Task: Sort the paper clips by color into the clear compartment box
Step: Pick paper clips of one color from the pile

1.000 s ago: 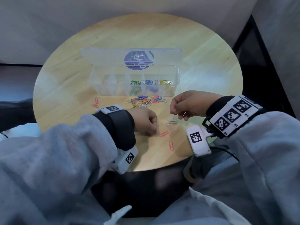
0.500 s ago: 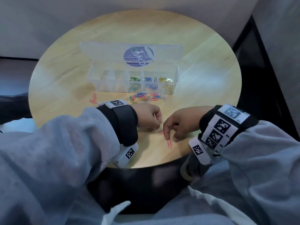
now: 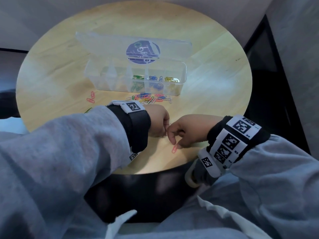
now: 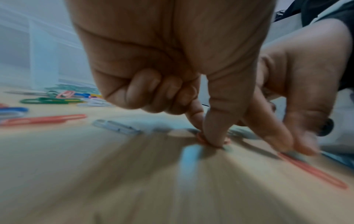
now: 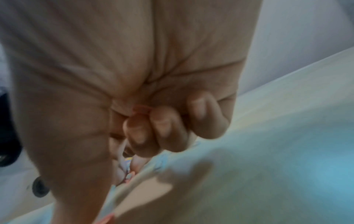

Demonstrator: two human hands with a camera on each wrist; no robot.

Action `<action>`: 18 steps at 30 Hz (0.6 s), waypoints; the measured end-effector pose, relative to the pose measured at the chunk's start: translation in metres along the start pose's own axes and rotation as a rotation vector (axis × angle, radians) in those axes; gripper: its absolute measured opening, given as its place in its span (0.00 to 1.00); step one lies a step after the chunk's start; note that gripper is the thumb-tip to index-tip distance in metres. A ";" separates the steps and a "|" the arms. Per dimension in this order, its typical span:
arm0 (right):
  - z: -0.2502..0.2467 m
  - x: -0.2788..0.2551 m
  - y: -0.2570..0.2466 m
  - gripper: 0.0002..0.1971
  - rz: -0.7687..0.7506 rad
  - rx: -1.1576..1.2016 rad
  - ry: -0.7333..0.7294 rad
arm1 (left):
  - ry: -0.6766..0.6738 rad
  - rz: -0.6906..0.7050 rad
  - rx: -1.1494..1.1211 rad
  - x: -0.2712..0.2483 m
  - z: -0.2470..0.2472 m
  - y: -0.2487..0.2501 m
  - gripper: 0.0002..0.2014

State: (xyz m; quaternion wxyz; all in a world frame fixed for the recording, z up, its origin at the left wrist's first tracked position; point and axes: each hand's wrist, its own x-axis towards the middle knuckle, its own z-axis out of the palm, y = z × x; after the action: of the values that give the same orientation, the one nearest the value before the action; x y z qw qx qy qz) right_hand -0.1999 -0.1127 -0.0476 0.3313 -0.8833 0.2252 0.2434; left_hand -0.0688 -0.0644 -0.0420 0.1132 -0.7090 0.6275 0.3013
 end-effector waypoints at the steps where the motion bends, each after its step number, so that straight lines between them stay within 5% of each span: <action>1: 0.001 0.000 -0.001 0.07 -0.010 -0.002 -0.010 | -0.005 -0.001 -0.009 0.000 -0.001 -0.001 0.05; 11: 0.002 0.006 -0.008 0.06 0.041 -0.099 -0.038 | 0.008 -0.052 -0.213 -0.004 -0.008 -0.024 0.06; 18: -0.020 -0.005 -0.005 0.06 0.123 0.047 0.030 | -0.014 -0.073 -0.492 -0.009 -0.017 -0.033 0.09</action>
State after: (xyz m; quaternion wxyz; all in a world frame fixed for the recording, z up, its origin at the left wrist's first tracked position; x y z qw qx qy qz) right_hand -0.1952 -0.1224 -0.0290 0.3328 -0.8633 0.2899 0.2447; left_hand -0.0329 -0.0600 -0.0303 -0.0475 -0.7355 0.5083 0.4455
